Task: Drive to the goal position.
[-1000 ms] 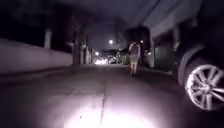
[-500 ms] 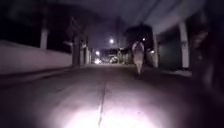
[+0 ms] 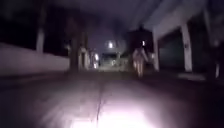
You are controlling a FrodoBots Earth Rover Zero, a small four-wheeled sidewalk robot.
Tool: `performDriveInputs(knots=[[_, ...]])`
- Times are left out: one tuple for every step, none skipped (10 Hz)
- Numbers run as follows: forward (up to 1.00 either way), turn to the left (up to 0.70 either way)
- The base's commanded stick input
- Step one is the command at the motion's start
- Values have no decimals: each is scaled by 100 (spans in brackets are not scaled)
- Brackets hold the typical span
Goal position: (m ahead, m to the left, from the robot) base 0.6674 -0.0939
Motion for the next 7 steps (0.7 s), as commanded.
performDriveInputs(knots=[[100,0],[100,0],[100,0],[100,0],[100,-4],[100,-18],[100,-34]])
